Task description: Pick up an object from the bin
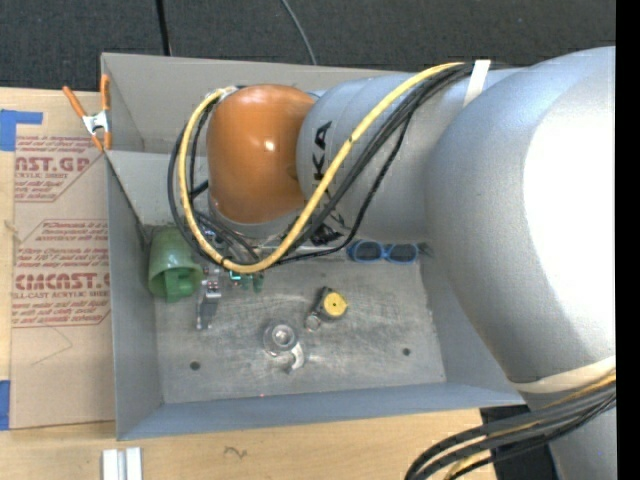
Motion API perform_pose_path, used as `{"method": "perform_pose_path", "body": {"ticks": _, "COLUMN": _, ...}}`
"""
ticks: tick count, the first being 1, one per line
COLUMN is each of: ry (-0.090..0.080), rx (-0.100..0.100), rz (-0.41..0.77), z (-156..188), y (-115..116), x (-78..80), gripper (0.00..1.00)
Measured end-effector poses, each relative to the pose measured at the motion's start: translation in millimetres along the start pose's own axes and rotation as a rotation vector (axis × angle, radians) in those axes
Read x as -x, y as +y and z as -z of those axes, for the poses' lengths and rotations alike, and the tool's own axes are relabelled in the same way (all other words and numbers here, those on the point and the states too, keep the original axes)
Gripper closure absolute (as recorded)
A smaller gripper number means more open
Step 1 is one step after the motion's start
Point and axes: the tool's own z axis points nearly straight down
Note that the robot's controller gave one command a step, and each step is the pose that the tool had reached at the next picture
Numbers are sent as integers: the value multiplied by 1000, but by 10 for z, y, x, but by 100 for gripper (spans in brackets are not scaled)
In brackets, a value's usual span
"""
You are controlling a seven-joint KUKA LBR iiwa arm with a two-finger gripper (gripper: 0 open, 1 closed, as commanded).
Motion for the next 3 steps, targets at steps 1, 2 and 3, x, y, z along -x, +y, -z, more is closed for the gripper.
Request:
{"method": "perform_pose_path", "body": {"ticks": 1, "ry": -39, "rx": -9, "rz": -74, "z": -457, "y": 118, "x": 274, "gripper": 0}}
{"method": "perform_pose_path", "body": {"ticks": 2, "ry": -17, "rx": -20, "rz": -75, "z": -504, "y": 73, "x": 224, "gripper": 100}}
{"method": "perform_pose_path", "body": {"ticks": 3, "ry": -29, "rx": -18, "rz": 18, "z": -724, "y": -43, "x": -225, "gripper": 100}}
